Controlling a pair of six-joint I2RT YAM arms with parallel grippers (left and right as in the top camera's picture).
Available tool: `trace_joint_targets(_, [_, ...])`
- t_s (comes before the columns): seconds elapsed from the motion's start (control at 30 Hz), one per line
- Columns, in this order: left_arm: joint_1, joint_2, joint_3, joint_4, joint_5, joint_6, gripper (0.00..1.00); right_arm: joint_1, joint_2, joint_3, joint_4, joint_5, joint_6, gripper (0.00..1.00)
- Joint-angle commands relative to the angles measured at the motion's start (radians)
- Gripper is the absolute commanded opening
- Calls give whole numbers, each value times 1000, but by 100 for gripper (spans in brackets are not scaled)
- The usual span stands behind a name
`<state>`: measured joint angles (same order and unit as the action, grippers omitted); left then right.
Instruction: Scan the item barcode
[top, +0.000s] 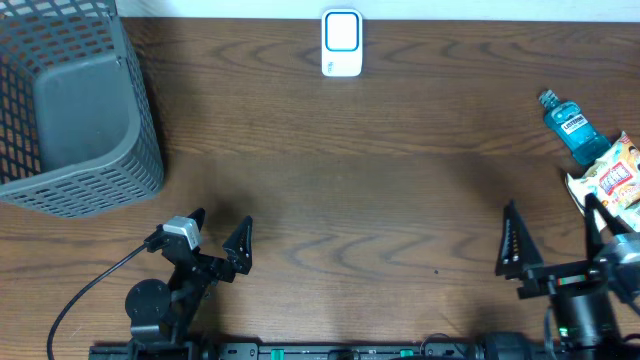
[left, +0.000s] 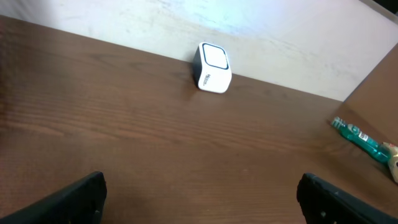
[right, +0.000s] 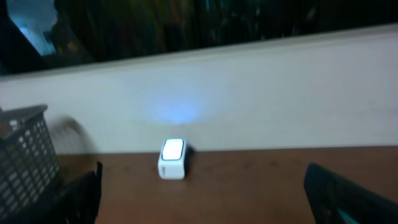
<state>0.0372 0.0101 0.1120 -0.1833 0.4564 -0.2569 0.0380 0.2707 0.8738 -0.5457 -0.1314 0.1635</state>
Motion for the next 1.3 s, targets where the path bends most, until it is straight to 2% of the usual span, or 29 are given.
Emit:
trace_joint_targets(0.0, [-3, -6, 10, 0, -5, 13, 98, 7, -87, -114, 62, -9, -13, 99])
trace_joint_targets(0.27, [-3, -6, 10, 0, -5, 13, 98, 7, -259, -385, 261, 65, -24, 99])
trace_joint_targets(0.77, [-3, -6, 10, 0, -5, 13, 98, -16, -265, -753, 555, 80, -23, 99])
trace_joint_targets(1.03, [-3, -6, 10, 0, -5, 13, 98, -25, -266, -866, 557, 81, -23, 99])
trace_joint_targets(1.17, [-3, -6, 10, 0, -5, 13, 98, -25, -266, -868, 474, 89, -23, 99])
trace_joint_targets(1.27, [-3, -6, 10, 0, -5, 13, 98, -24, -266, -868, 472, 87, -22, 99])
